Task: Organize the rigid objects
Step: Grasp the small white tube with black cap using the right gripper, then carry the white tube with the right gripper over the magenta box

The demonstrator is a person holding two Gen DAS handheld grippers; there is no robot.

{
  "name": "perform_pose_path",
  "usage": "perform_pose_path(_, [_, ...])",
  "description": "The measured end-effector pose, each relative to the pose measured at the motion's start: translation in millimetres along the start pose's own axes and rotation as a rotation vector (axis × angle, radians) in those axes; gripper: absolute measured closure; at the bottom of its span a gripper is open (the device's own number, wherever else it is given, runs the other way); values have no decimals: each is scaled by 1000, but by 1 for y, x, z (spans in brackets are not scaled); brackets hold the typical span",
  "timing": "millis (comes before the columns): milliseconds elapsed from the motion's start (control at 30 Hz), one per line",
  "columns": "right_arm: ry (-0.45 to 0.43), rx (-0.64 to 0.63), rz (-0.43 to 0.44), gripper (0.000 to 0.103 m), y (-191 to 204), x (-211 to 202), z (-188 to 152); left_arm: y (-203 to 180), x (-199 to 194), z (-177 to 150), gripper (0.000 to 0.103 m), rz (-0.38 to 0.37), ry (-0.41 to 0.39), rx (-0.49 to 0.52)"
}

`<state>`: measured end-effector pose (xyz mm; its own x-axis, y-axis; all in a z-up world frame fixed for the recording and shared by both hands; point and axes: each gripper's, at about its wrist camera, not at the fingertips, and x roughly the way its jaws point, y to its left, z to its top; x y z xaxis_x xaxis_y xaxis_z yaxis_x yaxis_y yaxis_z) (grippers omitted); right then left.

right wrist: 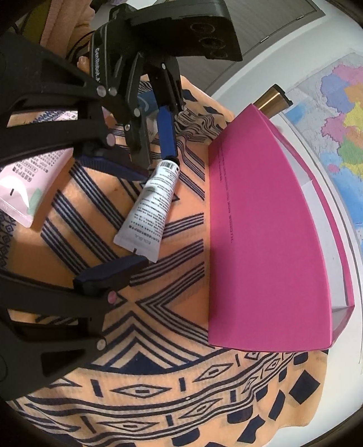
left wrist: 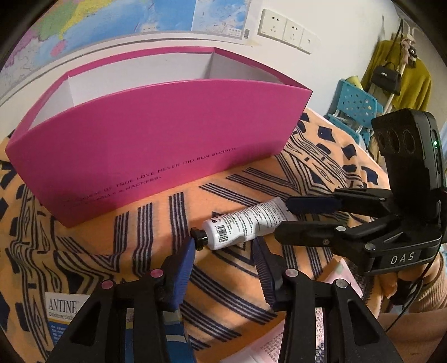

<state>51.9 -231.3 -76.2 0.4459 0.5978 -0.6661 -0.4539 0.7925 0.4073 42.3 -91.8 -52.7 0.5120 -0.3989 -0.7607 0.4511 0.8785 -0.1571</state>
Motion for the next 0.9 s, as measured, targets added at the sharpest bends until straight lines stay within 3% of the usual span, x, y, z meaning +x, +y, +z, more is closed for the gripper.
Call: perform_pose_path(900, [-36,0,0,43,2,-13,3,4,-14,1,60,-36,-32,-34])
